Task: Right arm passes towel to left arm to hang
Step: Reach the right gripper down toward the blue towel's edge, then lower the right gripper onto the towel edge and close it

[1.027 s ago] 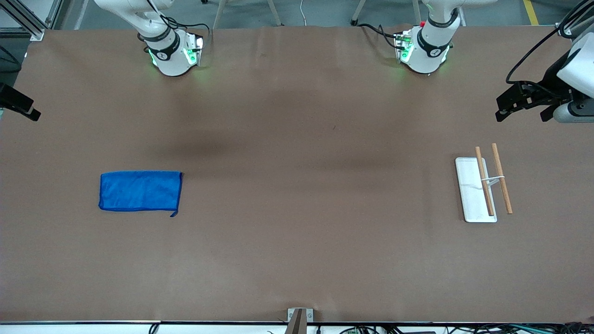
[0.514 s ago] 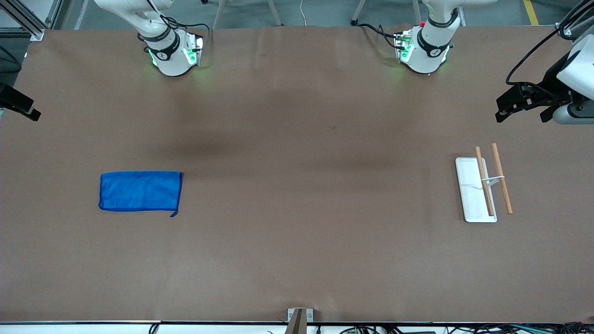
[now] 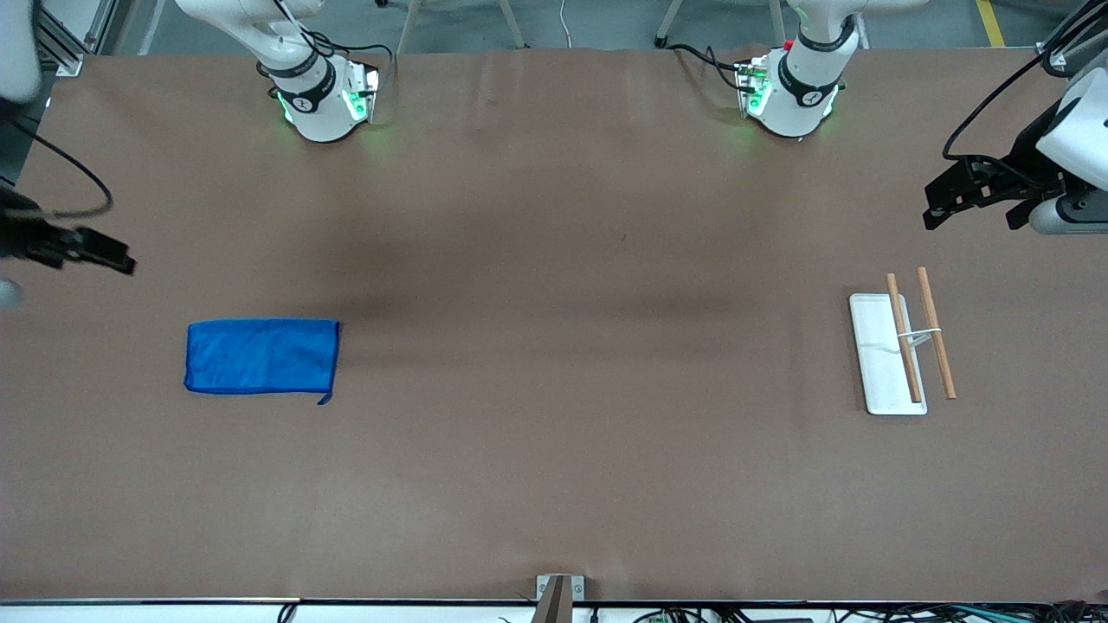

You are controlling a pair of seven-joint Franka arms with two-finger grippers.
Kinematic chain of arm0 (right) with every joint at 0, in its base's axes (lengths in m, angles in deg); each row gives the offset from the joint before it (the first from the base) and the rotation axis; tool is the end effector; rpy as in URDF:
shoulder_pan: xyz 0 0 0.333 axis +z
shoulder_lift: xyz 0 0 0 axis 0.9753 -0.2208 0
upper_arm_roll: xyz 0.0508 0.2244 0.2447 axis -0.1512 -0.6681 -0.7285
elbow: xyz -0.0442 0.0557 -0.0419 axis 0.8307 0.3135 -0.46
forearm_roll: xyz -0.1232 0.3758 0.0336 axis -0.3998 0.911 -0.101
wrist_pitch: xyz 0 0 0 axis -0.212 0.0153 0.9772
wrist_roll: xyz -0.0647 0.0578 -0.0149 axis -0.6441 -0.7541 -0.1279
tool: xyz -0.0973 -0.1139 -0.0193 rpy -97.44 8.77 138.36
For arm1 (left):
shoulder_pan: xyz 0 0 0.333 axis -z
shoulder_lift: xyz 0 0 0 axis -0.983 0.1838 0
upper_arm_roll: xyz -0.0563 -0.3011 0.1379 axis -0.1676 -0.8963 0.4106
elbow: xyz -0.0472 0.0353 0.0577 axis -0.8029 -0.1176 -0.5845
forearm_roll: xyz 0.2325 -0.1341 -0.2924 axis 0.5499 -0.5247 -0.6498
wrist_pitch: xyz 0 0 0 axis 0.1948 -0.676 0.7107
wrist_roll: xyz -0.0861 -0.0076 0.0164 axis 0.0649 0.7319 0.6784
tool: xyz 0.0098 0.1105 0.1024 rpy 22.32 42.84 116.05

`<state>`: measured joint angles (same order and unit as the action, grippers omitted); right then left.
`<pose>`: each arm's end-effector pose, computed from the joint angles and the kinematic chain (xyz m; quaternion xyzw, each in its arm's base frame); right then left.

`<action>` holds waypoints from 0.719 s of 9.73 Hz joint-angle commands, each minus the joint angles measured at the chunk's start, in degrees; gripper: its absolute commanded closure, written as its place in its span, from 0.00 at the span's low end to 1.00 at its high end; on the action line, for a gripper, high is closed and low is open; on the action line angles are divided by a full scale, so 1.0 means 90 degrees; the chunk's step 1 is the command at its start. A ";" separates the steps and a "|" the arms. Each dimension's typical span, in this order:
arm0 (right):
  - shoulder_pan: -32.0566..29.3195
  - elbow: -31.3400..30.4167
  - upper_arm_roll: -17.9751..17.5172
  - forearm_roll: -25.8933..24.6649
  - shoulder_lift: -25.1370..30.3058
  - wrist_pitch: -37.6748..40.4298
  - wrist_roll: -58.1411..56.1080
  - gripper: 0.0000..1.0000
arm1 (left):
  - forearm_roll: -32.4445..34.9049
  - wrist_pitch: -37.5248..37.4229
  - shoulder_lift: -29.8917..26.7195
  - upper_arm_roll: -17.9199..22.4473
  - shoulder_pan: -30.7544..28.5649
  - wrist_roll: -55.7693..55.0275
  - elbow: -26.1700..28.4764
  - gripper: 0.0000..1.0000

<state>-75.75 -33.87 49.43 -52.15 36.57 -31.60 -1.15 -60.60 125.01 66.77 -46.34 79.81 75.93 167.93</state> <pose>0.5888 -0.0576 0.4978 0.9984 -0.0304 -0.0458 0.0087 0.5572 -0.0668 0.6332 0.9999 -0.0033 0.0153 0.0036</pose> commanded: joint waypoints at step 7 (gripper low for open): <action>-0.0391 -0.2529 0.0005 0.0417 -0.1961 -0.4798 -0.1108 0.00 | 0.0118 -0.0080 0.0122 -0.0023 -0.0015 0.0068 0.0114 0.00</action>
<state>-78.69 -55.50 49.82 -50.92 20.40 -71.75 -9.74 -60.60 124.97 67.00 -46.33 79.73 75.93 168.05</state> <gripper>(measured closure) 0.000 0.000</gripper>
